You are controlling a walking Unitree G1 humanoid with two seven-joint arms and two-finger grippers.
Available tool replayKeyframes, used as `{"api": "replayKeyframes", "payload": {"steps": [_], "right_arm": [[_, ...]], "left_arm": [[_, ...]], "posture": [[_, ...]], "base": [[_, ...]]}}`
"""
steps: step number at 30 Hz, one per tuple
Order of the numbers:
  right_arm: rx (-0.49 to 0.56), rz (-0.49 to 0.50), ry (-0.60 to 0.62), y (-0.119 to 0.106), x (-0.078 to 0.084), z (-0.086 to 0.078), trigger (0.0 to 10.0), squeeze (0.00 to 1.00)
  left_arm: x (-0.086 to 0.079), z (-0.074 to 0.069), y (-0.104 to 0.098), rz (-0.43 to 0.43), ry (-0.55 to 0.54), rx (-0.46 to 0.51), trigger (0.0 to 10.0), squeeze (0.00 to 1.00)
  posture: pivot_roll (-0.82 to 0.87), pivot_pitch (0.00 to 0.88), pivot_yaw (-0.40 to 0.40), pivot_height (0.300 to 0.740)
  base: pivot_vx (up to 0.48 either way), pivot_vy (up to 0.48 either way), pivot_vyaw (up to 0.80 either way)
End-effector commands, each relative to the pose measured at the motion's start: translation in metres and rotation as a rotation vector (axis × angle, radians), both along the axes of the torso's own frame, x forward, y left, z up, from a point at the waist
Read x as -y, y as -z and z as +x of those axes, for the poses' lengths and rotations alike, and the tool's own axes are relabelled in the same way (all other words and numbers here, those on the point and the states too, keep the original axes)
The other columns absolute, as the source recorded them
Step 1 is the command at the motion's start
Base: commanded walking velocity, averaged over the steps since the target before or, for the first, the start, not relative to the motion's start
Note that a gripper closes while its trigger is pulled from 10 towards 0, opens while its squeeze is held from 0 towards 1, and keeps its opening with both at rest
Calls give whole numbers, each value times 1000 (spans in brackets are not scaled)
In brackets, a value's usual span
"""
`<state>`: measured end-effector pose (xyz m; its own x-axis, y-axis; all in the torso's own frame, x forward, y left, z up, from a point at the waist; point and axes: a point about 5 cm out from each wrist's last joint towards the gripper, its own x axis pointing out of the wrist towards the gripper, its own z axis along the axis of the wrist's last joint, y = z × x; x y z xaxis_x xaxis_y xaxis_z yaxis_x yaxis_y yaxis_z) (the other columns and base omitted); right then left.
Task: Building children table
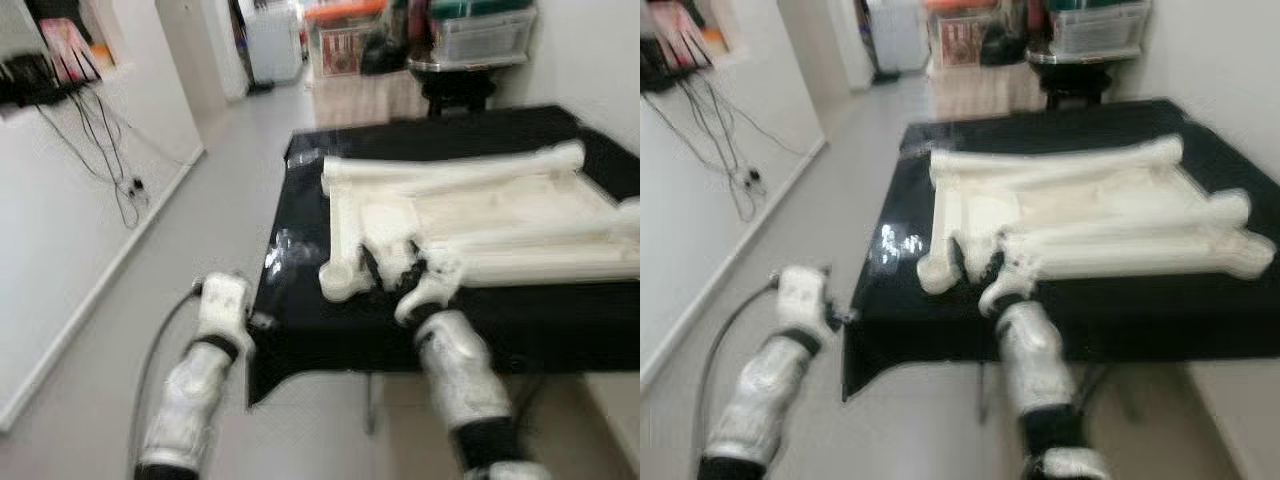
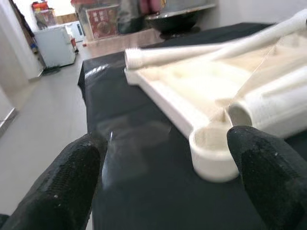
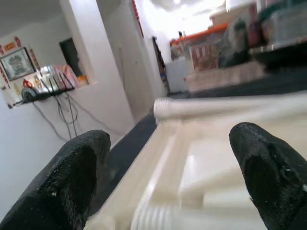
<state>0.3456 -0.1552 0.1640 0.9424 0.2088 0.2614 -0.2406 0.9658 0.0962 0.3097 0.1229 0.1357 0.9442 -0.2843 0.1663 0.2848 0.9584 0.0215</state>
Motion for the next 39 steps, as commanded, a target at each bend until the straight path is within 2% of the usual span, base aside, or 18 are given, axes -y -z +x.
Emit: {"api": "replayKeyframes", "payload": {"steps": [1, 7, 15, 21, 24, 33, 35, 39], "right_arm": [[80, 8, -66, -26, -15, 6, 10000, 0], [149, -54, -106, -49, -22, 9, 10000, 0], [150, -105, -148, -51, -28, 7, 10000, 0], [113, -157, -159, -42, -32, 5, 10000, 0], [50, -192, -138, -31, -29, 6, 10000, 0], [1, -217, -126, -20, -24, 6, 10000, 0], [-34, -260, -143, -9, -28, 1, 10000, 0], [-53, -286, -174, -1, -33, -3, 10000, 0]], "left_arm": [[-12, 3, -11, 4, -24, 26, 10000, 0], [-11, 6, -17, -3, -18, 37, 10000, 0], [-8, 3, -11, -23, -18, 6, 10000, 0], [-7, 1, -6, -31, -23, -16, 10000, 0], [-5, 0, -5, -59, -42, -32, 10000, 0], [-8, 0, -5, -80, -69, -30, 10000, 0], [-13, -1, -1, -78, -94, -52, 10000, 0], [-15, -2, 2, -85, -107, -66, 10000, 0]], "posture": [[-79, 0, 90, 740], [-77, 0, 87, 740], [-77, 0, 81, 740], [-78, 0, 76, 740], [-78, 0, 68, 740], [-77, 0, 62, 740], [-76, 0, 55, 740], [-71, 0, 50, 740]], "base": [[300, 0, 0], [296, 0, 0], [281, 0, 0], [256, 0, 0], [0, 0, 0], [0, 0, 0], [0, -461, 0], [0, -461, 0]]}}
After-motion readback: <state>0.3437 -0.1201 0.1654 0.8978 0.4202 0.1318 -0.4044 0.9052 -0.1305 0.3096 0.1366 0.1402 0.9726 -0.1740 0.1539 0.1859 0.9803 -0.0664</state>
